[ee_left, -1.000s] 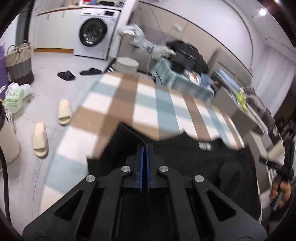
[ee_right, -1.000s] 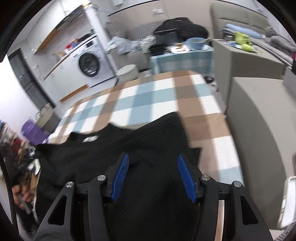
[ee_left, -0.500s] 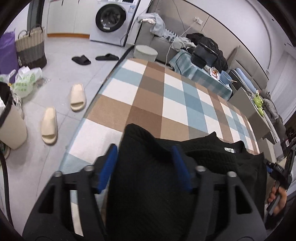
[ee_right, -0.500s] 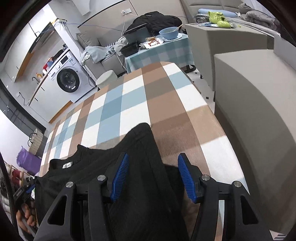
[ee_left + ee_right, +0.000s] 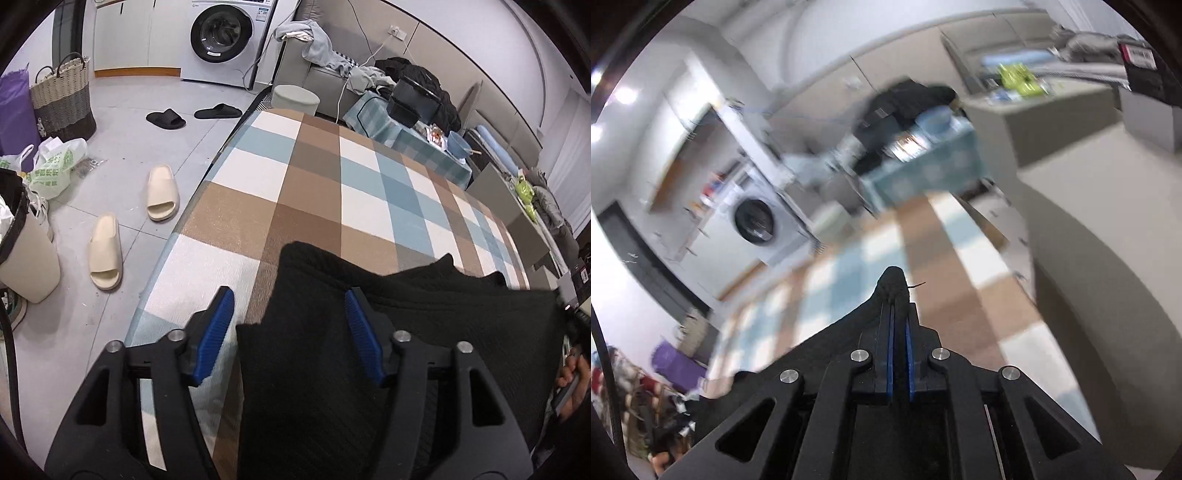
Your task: Fold small clothes
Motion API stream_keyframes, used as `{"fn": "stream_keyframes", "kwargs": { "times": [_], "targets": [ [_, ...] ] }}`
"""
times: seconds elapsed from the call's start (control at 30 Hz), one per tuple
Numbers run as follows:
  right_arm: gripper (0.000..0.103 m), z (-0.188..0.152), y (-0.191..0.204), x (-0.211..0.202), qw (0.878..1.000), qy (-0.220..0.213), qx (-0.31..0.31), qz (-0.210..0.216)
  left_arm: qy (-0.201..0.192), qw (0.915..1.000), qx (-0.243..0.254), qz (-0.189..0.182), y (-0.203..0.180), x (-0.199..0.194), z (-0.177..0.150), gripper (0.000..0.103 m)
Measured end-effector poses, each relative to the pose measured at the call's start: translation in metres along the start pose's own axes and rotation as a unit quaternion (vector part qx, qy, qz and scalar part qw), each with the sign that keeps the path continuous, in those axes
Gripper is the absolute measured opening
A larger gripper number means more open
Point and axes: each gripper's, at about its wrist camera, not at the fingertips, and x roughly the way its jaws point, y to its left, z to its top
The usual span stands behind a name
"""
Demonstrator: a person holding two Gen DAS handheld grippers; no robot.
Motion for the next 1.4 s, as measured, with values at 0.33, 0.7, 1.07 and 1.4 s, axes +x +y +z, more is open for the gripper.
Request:
{"fn": "stream_keyframes", "kwargs": {
  "times": [0.33,0.7,1.07,1.4],
  "targets": [
    [0.005,-0.009,0.001,0.017,1.000,0.027,-0.005,0.005,-0.036,0.9992,0.010,-0.013,-0.002,-0.008,-0.001,0.004],
    [0.023,-0.020,-0.009,0.015,0.998,0.053,0.024,0.024,-0.027,0.9984,-0.049,-0.002,0.019,-0.029,-0.004,0.006],
    [0.043,-0.076,0.016,-0.050,0.992,0.086,-0.089,0.017,-0.082,0.9949,0.057,0.011,-0.033,-0.106,-0.065,0.074],
    [0.069,-0.165,0.054,-0.075,0.969,0.137,-0.203,0.024,-0.050,0.9883,0.141,-0.032,-0.093,-0.140,-0.153,0.083]
  ]
}}
